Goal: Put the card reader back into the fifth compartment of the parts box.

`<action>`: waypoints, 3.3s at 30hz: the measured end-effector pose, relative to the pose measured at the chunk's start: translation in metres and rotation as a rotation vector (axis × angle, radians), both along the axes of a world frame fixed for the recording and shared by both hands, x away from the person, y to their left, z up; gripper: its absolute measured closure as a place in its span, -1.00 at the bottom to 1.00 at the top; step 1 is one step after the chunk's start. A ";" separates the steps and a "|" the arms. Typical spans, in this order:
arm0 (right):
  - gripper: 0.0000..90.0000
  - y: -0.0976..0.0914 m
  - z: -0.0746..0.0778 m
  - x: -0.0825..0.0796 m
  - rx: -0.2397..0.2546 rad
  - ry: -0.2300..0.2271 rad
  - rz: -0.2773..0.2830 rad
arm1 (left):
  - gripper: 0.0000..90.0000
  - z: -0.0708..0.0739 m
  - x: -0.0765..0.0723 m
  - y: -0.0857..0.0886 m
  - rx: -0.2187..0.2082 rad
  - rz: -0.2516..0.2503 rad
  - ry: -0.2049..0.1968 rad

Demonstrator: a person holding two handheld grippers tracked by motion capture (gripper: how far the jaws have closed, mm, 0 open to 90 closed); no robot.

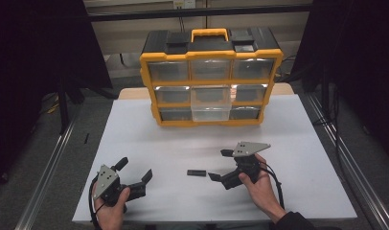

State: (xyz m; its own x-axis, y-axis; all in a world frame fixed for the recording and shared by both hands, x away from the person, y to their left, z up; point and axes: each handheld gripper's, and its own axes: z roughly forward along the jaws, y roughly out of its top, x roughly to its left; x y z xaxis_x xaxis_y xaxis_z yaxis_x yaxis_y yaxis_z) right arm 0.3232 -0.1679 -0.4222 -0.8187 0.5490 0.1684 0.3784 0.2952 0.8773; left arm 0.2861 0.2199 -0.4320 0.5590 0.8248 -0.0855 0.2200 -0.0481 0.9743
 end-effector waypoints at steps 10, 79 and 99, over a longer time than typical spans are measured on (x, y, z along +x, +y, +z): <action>-0.91 0.016 0.001 0.011 -0.069 0.079 0.073 | -0.94 0.000 0.000 -0.001 0.006 -0.014 0.001; 0.53 0.083 -0.006 0.063 -0.632 0.190 0.383 | -0.93 -0.001 0.002 -0.004 0.008 -0.028 0.011; 0.64 0.074 -0.001 0.063 -0.553 0.173 0.359 | -0.93 -0.001 0.002 -0.003 0.016 -0.032 0.008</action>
